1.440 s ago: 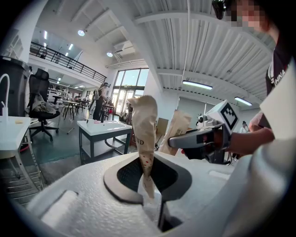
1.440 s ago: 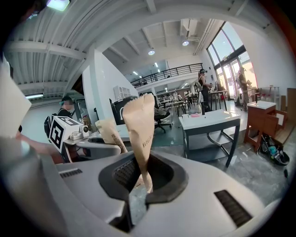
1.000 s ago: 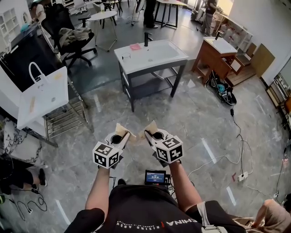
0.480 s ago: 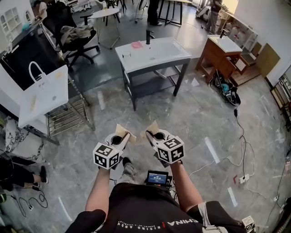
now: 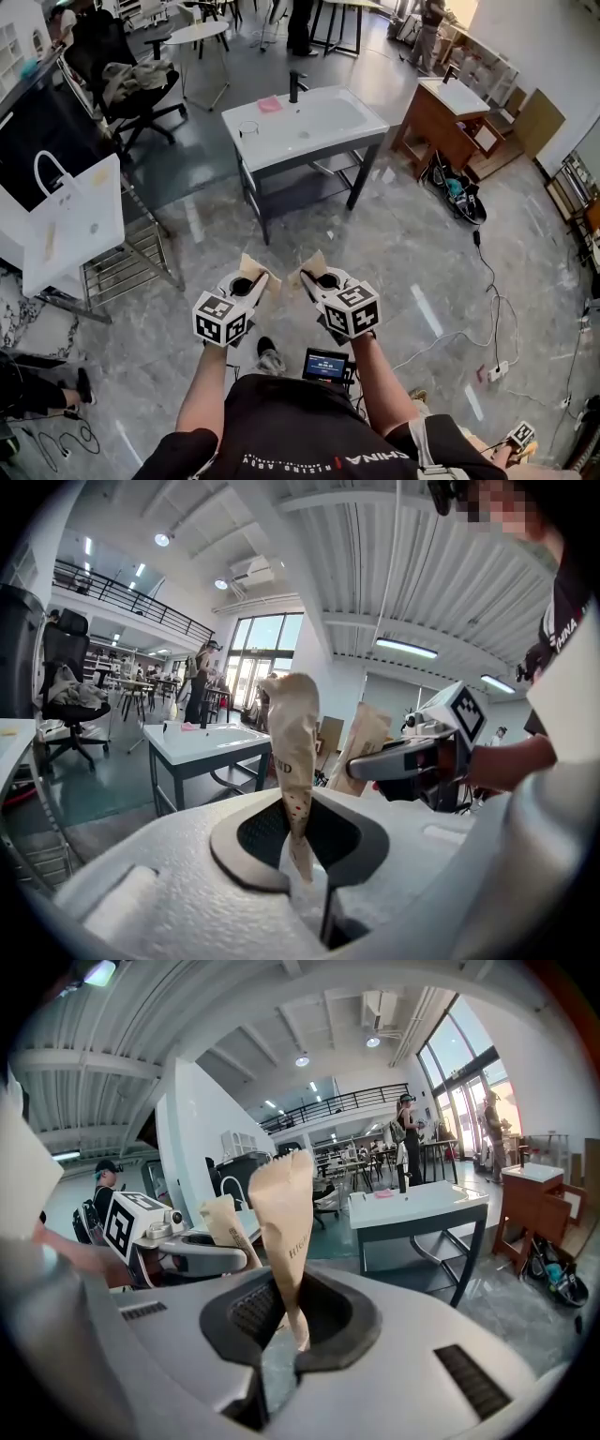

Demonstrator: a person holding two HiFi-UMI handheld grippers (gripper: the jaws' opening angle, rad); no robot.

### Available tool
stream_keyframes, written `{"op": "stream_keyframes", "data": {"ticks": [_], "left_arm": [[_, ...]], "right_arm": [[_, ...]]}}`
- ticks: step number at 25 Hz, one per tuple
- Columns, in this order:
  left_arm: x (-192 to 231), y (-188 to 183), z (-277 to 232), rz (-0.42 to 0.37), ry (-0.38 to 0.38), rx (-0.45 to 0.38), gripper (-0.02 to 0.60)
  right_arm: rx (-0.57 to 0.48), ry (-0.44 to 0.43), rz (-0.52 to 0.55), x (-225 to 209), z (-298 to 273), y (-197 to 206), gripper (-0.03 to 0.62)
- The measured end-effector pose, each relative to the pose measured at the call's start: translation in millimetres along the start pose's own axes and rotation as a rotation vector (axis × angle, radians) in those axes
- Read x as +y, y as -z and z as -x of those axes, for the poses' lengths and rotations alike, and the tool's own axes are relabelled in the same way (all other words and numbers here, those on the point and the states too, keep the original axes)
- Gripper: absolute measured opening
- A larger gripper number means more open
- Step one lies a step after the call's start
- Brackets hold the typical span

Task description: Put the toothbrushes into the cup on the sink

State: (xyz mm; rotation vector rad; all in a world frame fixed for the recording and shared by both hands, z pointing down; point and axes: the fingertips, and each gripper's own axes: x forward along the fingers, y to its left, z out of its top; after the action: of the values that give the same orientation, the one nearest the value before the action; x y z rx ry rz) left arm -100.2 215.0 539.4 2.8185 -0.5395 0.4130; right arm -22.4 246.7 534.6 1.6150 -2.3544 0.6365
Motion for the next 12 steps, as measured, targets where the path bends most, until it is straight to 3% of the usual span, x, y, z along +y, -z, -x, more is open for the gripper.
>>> {"op": "stream_keyframes", "data": {"ticks": [12], "left_arm": [[101.2, -43.5, -28.5, 0.016, 0.05, -0.021, 0.037]], "right_arm": [[0.003, 0.054, -0.017, -25.5, -89.0, -59.6, 0.038]]}}
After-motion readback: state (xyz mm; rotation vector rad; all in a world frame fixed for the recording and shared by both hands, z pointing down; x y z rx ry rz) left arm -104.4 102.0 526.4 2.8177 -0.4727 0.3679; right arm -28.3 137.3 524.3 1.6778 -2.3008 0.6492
